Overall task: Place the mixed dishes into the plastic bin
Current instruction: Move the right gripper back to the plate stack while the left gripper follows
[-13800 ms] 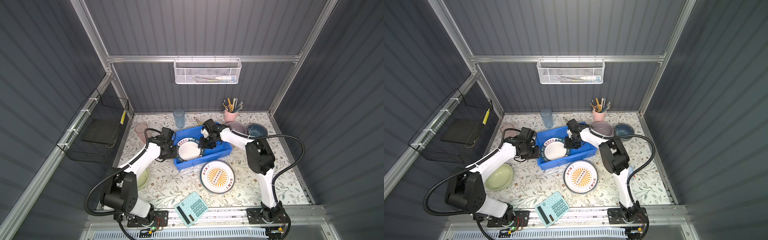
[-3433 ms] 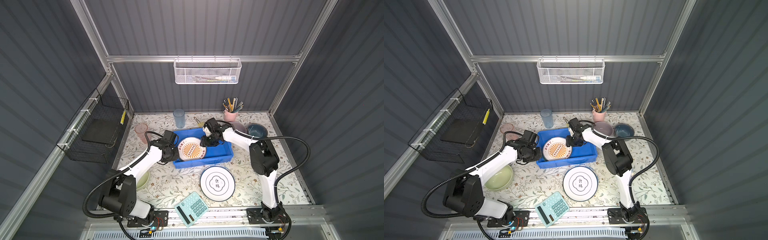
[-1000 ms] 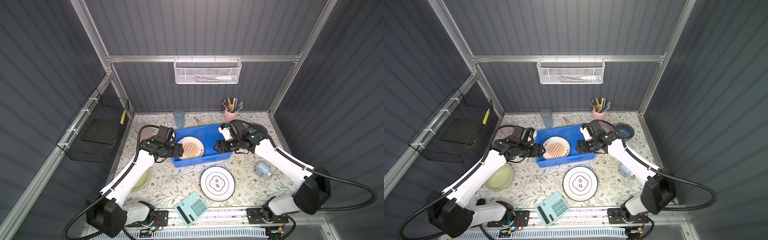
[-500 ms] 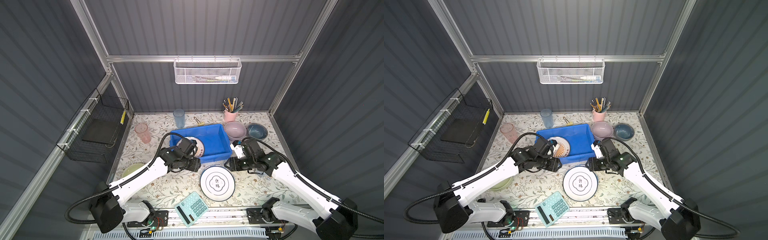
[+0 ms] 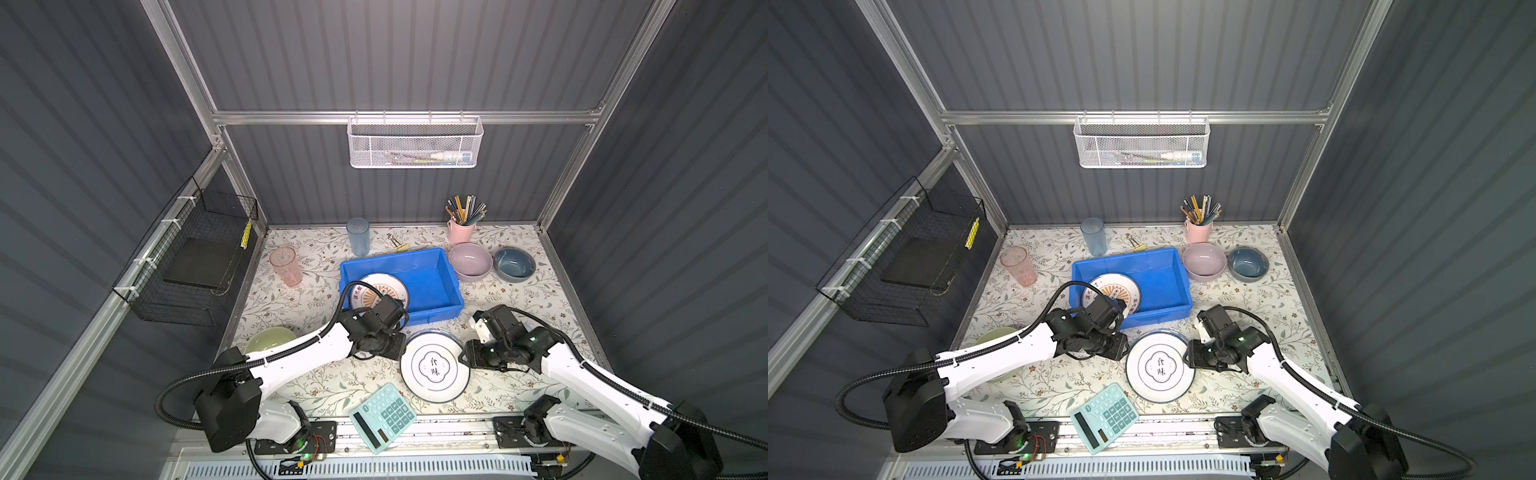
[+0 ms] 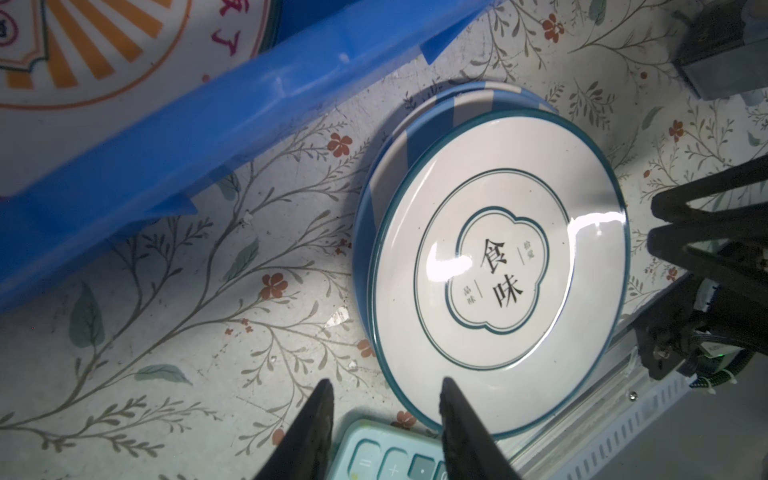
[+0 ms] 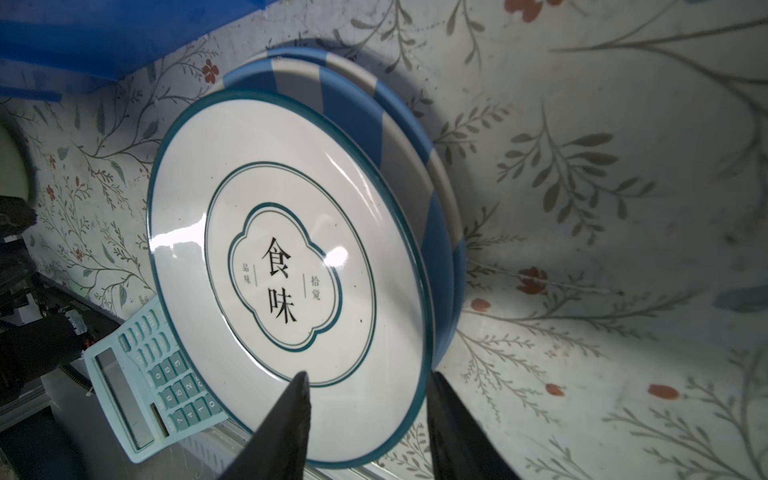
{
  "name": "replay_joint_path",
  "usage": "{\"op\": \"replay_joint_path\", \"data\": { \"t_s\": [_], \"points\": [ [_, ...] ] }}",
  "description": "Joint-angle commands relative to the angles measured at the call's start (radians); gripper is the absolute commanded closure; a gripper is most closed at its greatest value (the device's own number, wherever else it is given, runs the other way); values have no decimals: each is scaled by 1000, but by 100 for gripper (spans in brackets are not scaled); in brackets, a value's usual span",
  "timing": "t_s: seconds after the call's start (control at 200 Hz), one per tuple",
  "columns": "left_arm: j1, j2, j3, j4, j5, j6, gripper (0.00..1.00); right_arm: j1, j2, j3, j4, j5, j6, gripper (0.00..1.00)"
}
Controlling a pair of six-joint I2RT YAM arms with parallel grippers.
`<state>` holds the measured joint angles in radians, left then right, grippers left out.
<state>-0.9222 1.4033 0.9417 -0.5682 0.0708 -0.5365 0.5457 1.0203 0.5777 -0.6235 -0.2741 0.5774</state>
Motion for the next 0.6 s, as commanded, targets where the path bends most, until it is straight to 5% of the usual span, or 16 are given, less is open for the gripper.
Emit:
{"op": "replay_joint_path", "data": {
  "t_s": [0.0,0.595],
  "points": [
    [-9,25,-36,43,-1,-20,59,-4,20,-17,35,21,24,55],
    [-14,158,-89,171,78,-27,67,-9,52,-96,184,-51,29,58]
  ]
}}
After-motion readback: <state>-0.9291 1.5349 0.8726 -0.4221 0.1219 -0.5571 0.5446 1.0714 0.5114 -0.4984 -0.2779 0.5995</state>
